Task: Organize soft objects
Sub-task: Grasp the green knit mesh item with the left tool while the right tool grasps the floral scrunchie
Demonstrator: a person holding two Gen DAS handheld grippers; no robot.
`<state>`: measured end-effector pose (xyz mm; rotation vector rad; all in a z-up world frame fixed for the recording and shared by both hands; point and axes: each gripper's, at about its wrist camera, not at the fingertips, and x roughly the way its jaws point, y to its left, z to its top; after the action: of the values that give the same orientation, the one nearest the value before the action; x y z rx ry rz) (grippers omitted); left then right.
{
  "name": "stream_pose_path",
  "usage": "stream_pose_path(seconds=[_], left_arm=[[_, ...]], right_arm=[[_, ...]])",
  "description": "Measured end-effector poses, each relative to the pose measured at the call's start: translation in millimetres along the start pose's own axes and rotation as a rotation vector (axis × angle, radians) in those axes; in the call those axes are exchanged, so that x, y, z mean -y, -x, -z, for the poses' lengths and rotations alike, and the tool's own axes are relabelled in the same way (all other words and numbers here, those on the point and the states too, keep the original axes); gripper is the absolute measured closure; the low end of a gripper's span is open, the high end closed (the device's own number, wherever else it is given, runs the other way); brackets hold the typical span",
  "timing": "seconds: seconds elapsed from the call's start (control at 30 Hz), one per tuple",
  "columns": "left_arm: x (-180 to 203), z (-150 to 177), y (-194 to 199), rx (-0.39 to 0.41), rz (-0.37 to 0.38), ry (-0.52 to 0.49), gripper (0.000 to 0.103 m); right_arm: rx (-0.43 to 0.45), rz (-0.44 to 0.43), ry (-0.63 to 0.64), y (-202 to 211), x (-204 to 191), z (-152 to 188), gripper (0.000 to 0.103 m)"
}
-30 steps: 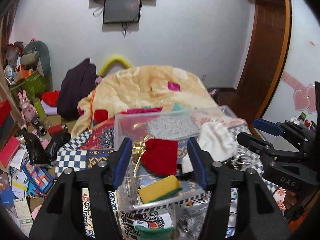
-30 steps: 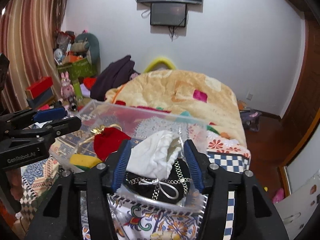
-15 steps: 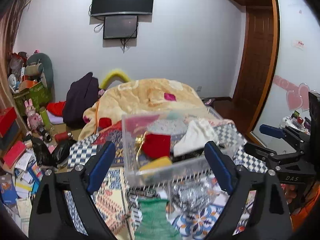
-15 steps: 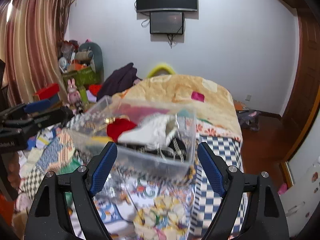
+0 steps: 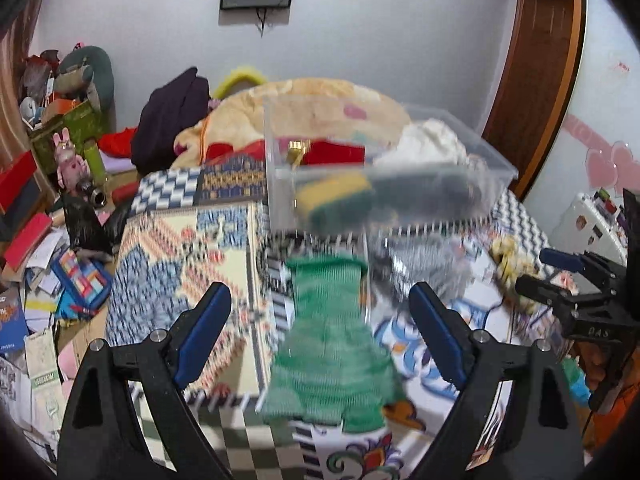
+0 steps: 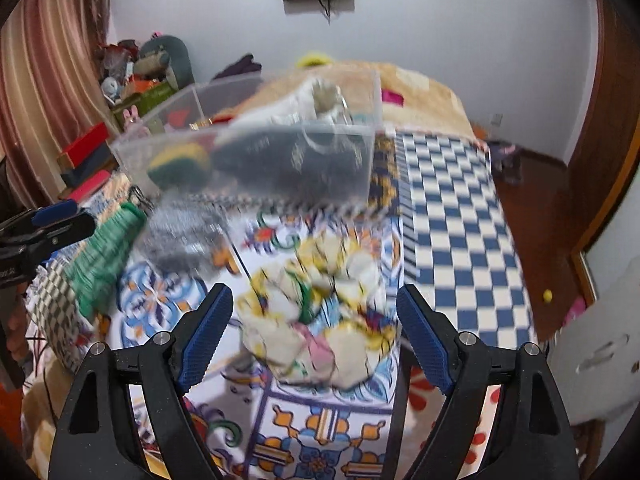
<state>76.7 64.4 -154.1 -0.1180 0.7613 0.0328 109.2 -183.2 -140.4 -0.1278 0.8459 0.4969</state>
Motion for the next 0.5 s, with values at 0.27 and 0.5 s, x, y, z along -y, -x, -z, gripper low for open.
stream_pose_path(seconds=[0.27, 0.5], left_arm=[[-2, 28, -7, -0.036, -0.001, 0.045, 0.012], [-4, 33, -11, -0.049, 0.041, 0.059, 0.041]], right_arm=[[-0.002, 0.021, -0.007, -5, 3, 13, 0.025], [0.027, 0.037, -0.002, 0, -1, 17, 0.062]])
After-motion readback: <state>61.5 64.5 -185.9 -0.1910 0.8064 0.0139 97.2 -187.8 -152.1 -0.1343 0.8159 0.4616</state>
